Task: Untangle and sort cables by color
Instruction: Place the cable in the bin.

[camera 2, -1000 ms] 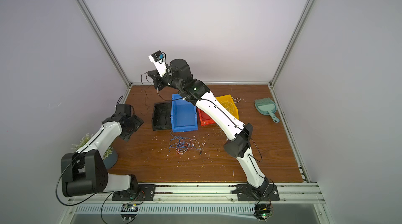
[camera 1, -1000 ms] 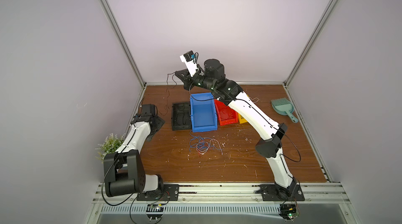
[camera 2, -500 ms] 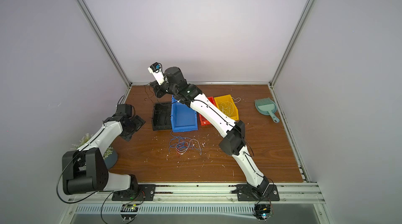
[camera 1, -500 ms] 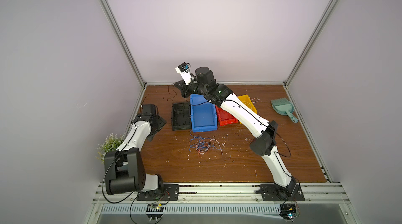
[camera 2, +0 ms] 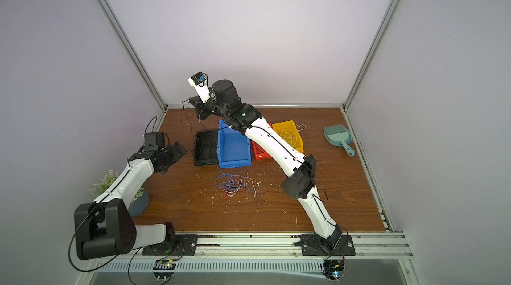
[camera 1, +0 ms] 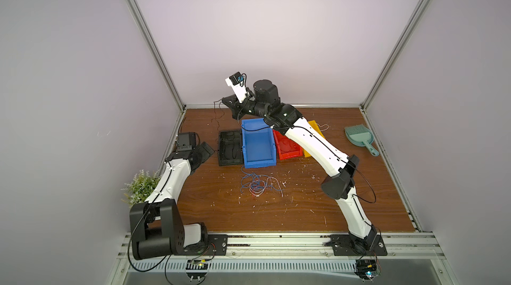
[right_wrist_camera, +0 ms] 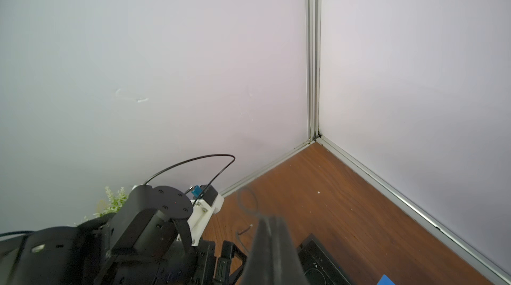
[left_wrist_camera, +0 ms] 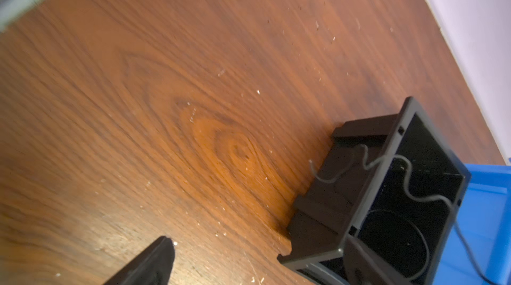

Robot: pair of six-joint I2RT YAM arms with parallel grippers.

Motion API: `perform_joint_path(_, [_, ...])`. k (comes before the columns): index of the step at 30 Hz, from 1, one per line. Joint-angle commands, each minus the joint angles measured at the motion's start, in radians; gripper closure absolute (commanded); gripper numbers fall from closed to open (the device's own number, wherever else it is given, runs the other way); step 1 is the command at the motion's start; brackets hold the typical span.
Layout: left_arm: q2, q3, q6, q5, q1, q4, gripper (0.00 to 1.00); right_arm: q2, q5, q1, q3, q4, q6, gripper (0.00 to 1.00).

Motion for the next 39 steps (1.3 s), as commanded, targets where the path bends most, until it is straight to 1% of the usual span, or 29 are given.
perform_joint_path(1, [-0.039,-0.023,0.023,-0.042,0.01,0.036,0.08,-0.088,-0.031,0.002,0.048,0.086,0.023,1.0])
perform_joint_path(4, [-0.045,-0.049,-0.013,0.024,0.01,0.086,0.15,-0.091,-0.096,0.003,0.051,0.116,0.047,1.0])
perform_joint_path(7, [-0.045,-0.048,-0.027,0.042,0.01,0.084,0.26,-0.094,-0.103,0.004,0.055,0.125,0.062,1.0])
perform_joint_path(8, [-0.049,-0.043,-0.026,0.03,0.01,0.079,0.31,-0.097,-0.094,0.004,0.055,0.124,0.061,1.0])
perform_joint_path(10, [-0.06,-0.045,-0.02,0.016,0.01,0.086,0.44,-0.102,-0.086,0.004,0.054,0.12,0.056,1.0])
perform_joint_path(12, [-0.068,-0.06,-0.013,0.066,0.01,0.126,0.54,-0.105,-0.115,0.004,0.054,0.133,0.054,1.0])
perform_joint_path(13, [-0.067,-0.068,-0.015,0.108,0.01,0.153,0.56,-0.105,-0.123,0.004,0.053,0.144,0.057,1.0])
perform_joint_path(14, [-0.063,-0.08,-0.02,0.157,0.01,0.191,0.59,-0.104,-0.163,0.005,0.052,0.159,0.063,1.0])
perform_joint_path(17, [-0.045,-0.12,-0.033,0.301,0.01,0.305,0.62,-0.094,-0.168,0.007,0.047,0.187,0.077,1.0])
perform_joint_path(19, [-0.031,-0.123,-0.028,0.335,0.005,0.329,0.62,-0.088,-0.158,0.008,0.051,0.185,0.083,1.0])
perform_joint_path(22, [-0.016,-0.122,-0.015,0.324,0.001,0.342,0.63,-0.089,-0.158,0.007,0.053,0.188,0.09,1.0])
perform_joint_path(24, [0.003,-0.118,-0.021,0.312,0.0,0.342,0.67,-0.093,-0.156,0.007,0.053,0.194,0.093,1.0])
perform_joint_path(25, [0.008,-0.115,-0.025,0.311,0.001,0.341,0.68,-0.095,-0.154,0.009,0.053,0.194,0.092,1.0])
perform_joint_path(27, [0.007,-0.114,-0.031,0.325,0.001,0.35,0.67,-0.099,-0.144,0.009,0.049,0.189,0.08,1.0])
perform_joint_path(29, [-0.008,-0.12,-0.027,0.316,0.001,0.354,0.65,-0.097,-0.135,0.009,0.039,0.172,0.058,1.0])
perform_joint_path(30, [-0.013,-0.121,-0.023,0.306,0.0,0.35,0.65,-0.095,-0.101,0.008,0.031,0.161,0.043,1.0])
perform_joint_path(33, [-0.009,-0.117,-0.015,0.301,0.001,0.325,0.65,-0.084,-0.056,0.008,0.013,0.146,0.018,1.0])
perform_joint_path(39, [-0.003,-0.108,0.005,0.298,0.0,0.3,0.64,-0.034,-0.032,0.004,0.013,0.125,-0.003,1.0])
